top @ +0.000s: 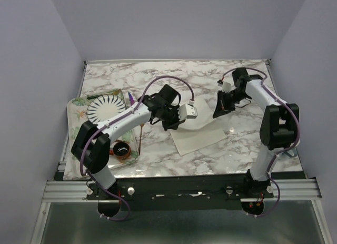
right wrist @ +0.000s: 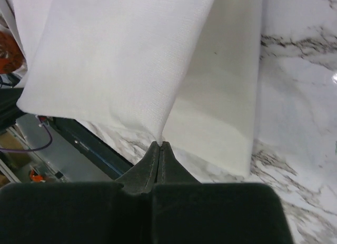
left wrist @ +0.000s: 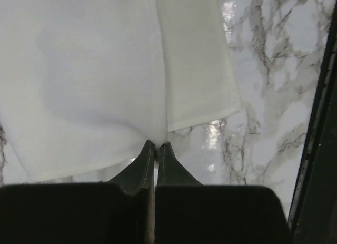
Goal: Fold the napkin into a case and place the utensils inside
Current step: Fold the rectangle-folded napkin at the center of the board.
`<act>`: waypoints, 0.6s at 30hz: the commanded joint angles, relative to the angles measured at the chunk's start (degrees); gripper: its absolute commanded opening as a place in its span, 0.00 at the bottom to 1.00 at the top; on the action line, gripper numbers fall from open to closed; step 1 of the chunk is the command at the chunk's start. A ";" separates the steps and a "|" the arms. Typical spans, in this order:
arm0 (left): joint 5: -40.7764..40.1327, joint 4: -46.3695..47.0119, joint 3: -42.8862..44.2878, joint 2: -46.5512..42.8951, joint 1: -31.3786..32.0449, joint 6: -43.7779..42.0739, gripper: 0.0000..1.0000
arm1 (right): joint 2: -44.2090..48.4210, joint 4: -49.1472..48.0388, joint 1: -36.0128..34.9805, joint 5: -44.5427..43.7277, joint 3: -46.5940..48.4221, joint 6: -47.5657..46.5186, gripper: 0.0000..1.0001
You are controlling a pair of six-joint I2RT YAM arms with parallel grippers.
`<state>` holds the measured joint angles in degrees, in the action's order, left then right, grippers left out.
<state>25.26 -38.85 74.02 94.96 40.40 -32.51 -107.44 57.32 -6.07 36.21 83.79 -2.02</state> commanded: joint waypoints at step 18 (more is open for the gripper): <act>-5.30 0.80 1.03 17.27 -1.01 8.44 0.00 | -12.79 0.26 2.82 -5.80 -1.96 -3.09 0.01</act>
<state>25.82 -36.12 72.71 108.84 43.57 -22.00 -118.93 60.49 -2.42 30.68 80.14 -6.50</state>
